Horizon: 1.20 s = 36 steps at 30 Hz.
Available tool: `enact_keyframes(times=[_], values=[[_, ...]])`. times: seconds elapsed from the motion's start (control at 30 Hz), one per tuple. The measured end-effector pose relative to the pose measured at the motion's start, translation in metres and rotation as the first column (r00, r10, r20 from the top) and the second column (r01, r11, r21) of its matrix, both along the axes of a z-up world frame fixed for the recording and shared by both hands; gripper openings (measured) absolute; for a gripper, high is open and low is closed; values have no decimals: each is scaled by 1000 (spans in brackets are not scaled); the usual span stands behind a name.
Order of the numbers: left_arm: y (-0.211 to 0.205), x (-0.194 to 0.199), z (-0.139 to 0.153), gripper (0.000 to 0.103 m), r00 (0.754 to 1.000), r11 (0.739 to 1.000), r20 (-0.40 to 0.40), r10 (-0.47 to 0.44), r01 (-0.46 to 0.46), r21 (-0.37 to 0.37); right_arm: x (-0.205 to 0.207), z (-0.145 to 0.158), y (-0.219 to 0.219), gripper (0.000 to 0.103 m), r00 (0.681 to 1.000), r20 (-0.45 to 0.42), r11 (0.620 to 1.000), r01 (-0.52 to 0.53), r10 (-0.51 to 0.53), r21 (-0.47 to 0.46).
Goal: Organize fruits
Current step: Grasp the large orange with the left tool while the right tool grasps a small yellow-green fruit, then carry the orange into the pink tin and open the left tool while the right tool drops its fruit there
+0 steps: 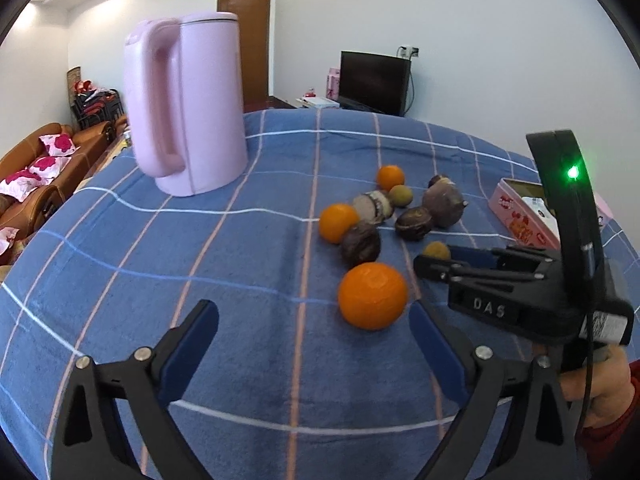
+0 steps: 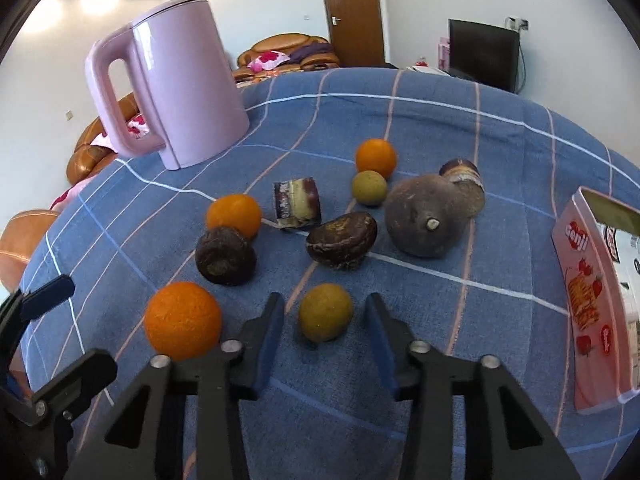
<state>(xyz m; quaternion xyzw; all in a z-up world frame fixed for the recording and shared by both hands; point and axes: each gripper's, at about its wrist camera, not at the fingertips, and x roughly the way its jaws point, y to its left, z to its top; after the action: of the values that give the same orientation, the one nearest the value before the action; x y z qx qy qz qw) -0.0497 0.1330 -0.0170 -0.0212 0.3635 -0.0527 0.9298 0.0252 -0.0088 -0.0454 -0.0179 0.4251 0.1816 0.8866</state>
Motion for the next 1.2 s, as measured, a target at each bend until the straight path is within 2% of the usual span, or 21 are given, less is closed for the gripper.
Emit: enact_keyframes(times=[0.03, 0.13, 0.27, 0.37, 0.4, 0.63, 0.77, 0.87, 1.0, 1.2], values=[[-3, 2, 0, 96, 1000, 1000, -5, -11, 11, -6, -2, 1, -3, 29, 1000, -2, 1000, 0, 0, 3], [-18, 13, -3, 91, 999, 999, -29, -46, 46, -2, -7, 3, -17, 29, 1000, 0, 999, 18, -18, 28], [-34, 30, -12, 81, 995, 998, -75, -63, 65, 13, -17, 17, -42, 29, 996, 71, 997, 52, -56, 51], [-38, 41, -23, 65, 991, 998, -123, -52, 54, 14, -26, 30, -66, 29, 988, 123, 993, 81, -91, 84], [-37, 44, -28, 56, 988, 999, -149, -46, 48, 9, -27, 31, -71, 29, 986, 136, 992, 87, -98, 88], [-32, 42, -29, 49, 989, 999, -141, -31, 28, -19, -31, 38, -88, 29, 979, 164, 991, 105, -118, 87], [-31, 36, -21, 49, 996, 999, -88, -15, 11, -47, -40, 49, -99, 29, 965, 229, 990, 111, -129, 89], [-41, 29, -8, 49, 999, 998, -38, -25, 23, -59, -47, 61, -116, 29, 942, 297, 987, 139, -157, 83], [-73, 22, 13, 49, 995, 996, 55, -79, 81, -36, -51, 69, -148, 29, 914, 343, 976, 205, -217, 72], [-140, 33, 33, 49, 974, 978, 108, -199, 205, -48, -48, 68, -216, 29, 874, 346, 938, 340, -341, 66]])
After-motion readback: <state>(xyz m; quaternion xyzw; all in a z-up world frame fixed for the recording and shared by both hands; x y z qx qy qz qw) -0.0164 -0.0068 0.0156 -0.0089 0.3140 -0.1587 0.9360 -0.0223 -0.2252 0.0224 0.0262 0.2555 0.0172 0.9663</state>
